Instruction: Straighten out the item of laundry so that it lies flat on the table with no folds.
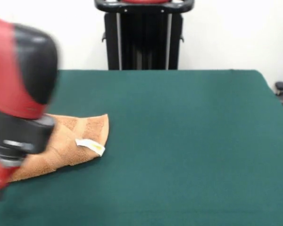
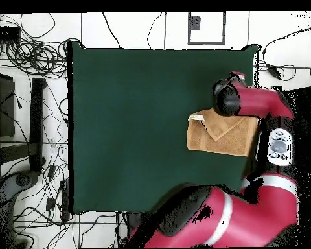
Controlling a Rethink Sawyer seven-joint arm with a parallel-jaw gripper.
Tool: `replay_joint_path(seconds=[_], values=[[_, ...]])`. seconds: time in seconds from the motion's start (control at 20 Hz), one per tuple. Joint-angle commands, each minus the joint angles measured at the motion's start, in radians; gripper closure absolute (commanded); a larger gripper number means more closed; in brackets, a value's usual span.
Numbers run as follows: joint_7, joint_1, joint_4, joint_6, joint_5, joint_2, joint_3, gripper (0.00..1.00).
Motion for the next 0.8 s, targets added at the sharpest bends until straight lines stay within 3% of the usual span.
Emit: replay_joint_path(seconds=[0.05, 0.4, 0.5, 0.65, 0.8], values=[[-0.271, 0.16, 0.02, 0.202, -0.05, 0.045, 0.044, 0.0], [-0.29, 0.137, 0.018, 0.154, -0.001, 0.055, 0.121, 0.0], [-0.292, 0.138, 0.008, 0.224, 0.017, 0.061, 0.121, 0.0], [-0.378, 0.139, 0.017, 0.426, 0.013, 0.042, 0.082, 0.0], [-0.397, 0.133, 0.06, 0.495, 0.007, 0.014, 0.057, 0.0]])
